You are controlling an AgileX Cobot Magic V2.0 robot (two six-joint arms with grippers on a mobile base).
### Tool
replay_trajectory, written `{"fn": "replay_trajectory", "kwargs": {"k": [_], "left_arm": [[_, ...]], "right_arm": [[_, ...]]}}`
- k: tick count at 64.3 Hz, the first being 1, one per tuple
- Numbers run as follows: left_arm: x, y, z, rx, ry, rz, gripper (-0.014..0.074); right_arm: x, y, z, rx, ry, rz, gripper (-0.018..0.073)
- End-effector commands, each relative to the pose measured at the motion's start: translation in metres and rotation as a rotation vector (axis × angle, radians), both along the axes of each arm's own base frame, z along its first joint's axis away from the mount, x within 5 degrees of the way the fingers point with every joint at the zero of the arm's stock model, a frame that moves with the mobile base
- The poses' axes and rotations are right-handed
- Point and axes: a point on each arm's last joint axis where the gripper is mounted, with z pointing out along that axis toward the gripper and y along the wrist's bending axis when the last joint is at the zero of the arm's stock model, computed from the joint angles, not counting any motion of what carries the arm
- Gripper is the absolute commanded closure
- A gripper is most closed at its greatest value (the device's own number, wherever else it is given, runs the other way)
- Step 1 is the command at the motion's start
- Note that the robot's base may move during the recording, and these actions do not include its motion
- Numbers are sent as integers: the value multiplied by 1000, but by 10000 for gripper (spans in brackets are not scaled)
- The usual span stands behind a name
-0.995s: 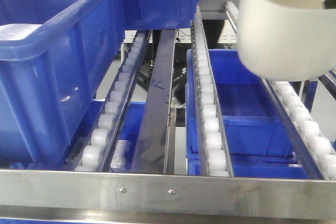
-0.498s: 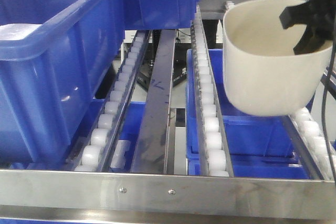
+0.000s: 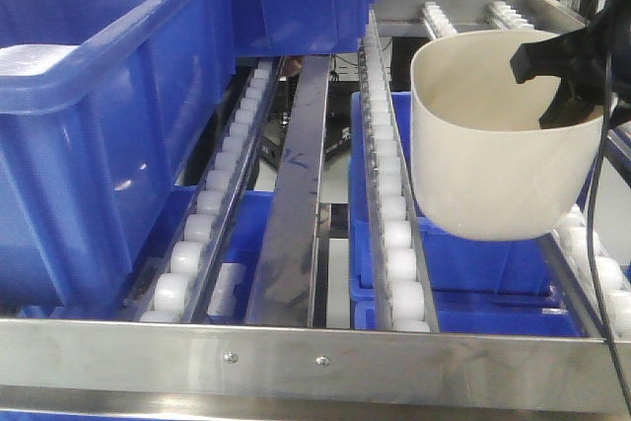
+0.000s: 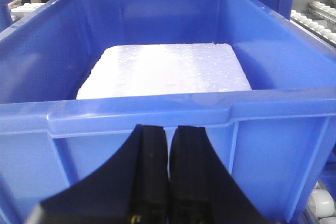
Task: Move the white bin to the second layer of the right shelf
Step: 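Lower the white bin onto the rollers beside the blue crate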
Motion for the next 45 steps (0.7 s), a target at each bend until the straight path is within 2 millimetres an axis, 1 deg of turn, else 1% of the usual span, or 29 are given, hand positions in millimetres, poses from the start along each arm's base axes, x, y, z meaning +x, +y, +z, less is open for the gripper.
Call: {"fn": "replay_trajectory", "kwargs": {"k": [1, 30, 45], "left_arm": [[0, 0, -4, -19, -59, 2, 512], [0, 0, -4, -19, -59, 2, 512], [0, 0, -4, -19, -59, 2, 512]], "right_arm": [[7, 0, 27, 34, -146, -4, 526], [12, 1, 11, 24, -90, -4, 526], [12, 1, 11, 23, -87, -5, 526]]}}
